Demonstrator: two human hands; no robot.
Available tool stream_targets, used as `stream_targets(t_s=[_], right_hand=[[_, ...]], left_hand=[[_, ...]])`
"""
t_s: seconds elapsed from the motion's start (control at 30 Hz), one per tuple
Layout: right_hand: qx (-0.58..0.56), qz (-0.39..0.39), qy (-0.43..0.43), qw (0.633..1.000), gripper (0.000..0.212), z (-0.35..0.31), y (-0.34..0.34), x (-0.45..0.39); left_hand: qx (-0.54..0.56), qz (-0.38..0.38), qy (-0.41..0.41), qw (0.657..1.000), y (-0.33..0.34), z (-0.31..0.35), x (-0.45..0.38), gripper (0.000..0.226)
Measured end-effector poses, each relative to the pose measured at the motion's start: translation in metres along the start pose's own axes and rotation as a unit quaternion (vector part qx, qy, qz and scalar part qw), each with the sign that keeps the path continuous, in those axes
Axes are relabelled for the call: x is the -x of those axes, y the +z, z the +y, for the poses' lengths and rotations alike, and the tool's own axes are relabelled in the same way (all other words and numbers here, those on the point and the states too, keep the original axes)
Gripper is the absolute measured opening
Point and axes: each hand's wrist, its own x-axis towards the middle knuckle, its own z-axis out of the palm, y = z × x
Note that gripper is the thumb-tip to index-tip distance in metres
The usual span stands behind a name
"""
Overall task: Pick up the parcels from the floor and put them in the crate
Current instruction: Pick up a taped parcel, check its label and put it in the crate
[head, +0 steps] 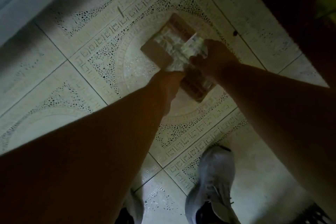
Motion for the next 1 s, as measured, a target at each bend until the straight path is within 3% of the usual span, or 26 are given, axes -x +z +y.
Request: stream_targets(t_s=[0.13, 0.23, 0.3, 0.37, 0.5, 0.67, 0.87, 1.0], right_hand=[[-0.041, 0.036, 0.082, 0.995, 0.083, -0.007, -0.021, 0.008], [-0.165, 0.08, 0.112, 0.977, 0.065, -0.026, -0.049, 0.047], [-0.258, 0.125, 0.084, 0.954, 0.051, -0.048, -0.067, 0.083], [-0.329, 0.167, 0.071, 0.927, 0.046, -0.074, -0.094, 0.119], [-0.35, 0.26, 0.043, 0.899, 0.037, -0.127, -0.18, 0.174], [-0.365, 0.297, -0.011, 0.882, 0.034, -0.204, -0.307, 0.262], [-0.398, 0.349, -0.098, 0.842, 0.021, -0.311, -0.461, 0.401], [-0.402, 0.368, -0.187, 0.818, 0.022, -0.376, -0.543, 0.491]], left_hand=[[0.054, 0.06, 0.002, 0.997, -0.007, 0.019, 0.018, 0.045], [0.016, 0.105, 0.116, 0.988, -0.02, 0.038, 0.063, 0.025], [0.033, 0.12, 0.178, 0.976, -0.028, 0.057, 0.107, 0.024], [0.066, 0.117, 0.213, 0.968, -0.036, 0.084, 0.151, 0.038], [0.064, 0.049, 0.292, 0.953, -0.053, 0.146, 0.244, 0.053], [0.056, 0.014, 0.395, 0.917, -0.08, 0.231, 0.381, 0.072], [0.05, 0.034, 0.478, 0.876, -0.115, 0.327, 0.589, 0.074], [0.062, 0.051, 0.517, 0.852, -0.152, 0.366, 0.706, 0.054]])
